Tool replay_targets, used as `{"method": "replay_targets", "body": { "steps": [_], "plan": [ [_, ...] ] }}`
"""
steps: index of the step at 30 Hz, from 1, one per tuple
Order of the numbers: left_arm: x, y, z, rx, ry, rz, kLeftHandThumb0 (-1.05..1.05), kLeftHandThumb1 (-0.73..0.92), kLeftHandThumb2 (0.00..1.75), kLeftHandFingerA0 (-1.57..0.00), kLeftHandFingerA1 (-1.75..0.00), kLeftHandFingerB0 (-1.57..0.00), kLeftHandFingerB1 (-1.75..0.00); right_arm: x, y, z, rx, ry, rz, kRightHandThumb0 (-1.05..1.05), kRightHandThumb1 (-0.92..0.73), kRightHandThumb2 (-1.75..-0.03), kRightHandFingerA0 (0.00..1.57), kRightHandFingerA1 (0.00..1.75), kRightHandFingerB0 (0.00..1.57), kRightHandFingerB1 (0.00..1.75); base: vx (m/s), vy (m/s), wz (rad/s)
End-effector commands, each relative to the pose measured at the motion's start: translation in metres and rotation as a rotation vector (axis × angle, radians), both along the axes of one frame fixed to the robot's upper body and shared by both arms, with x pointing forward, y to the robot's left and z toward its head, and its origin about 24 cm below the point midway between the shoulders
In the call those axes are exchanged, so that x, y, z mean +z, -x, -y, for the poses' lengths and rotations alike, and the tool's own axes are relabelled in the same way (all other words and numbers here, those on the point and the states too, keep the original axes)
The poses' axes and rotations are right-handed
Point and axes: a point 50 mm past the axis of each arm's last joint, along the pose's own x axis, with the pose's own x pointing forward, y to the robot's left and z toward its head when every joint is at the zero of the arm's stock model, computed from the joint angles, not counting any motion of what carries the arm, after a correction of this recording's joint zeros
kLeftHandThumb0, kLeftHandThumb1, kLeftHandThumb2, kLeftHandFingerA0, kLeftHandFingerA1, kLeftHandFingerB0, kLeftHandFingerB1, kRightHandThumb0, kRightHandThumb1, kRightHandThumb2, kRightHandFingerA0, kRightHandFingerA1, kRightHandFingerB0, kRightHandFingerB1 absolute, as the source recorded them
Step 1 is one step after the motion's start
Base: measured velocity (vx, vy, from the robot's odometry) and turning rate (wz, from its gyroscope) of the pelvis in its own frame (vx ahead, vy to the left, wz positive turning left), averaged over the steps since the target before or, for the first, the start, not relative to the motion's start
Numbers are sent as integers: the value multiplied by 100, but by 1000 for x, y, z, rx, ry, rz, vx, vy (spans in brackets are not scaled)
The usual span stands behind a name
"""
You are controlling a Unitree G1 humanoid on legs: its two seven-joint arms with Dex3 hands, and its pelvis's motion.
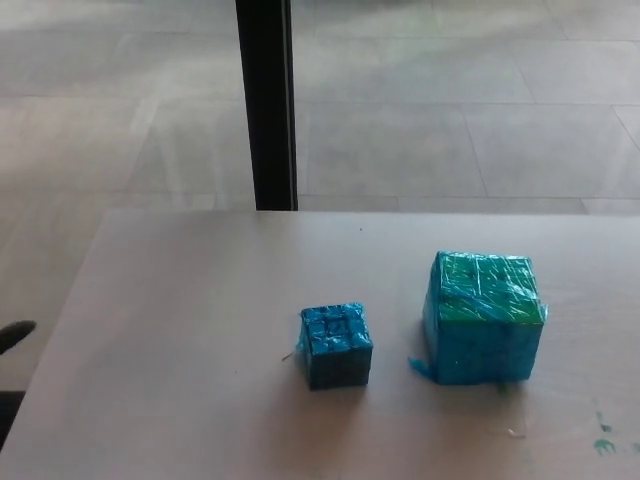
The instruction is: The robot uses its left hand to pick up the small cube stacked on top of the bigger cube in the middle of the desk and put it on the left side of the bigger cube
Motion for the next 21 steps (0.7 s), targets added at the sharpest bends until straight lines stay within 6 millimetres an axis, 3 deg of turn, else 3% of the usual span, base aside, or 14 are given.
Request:
{"method": "replay_targets", "body": {
  "steps": [1, 8, 16, 18, 21],
  "plan": [
    [-48, 83, -63, 316, 343, 124, -105, 67, 105, 0, -12, 0, -1, 6, 5, 10, -17, 41, -14, -33, -62, -59, 69, 66, 61, 46, 0, 0, 0],
    [-93, 130, -66, 499, 504, 87, -105, 68, 108, 0, -15, 0, -2, 6, 3, 10, -24, 28, -18, -32, -63, -59, 70, 68, 61, 45, 0, 0, 0],
    [-141, 158, -48, 685, 772, 9, -105, 70, 107, 0, -10, 0, 0, 2, 5, 7, -17, 25, -19, -34, -62, -58, 69, 68, 61, 47, 0, 0, 0],
    [-156, 169, -41, 659, 671, -125, -105, 75, 112, 0, -17, 0, 0, 1, 6, 7, -20, 31, -35, -35, -62, -59, 69, 63, 60, 45, 0, 0, 0],
    [-163, 176, -38, 650, 679, -155, -101, 77, 110, 0, -16, 0, -1, 0, 11, 9, -33, 15, -29, -34, -61, -58, 70, 66, 59, 46, 0, 0, 0]
  ]
}}
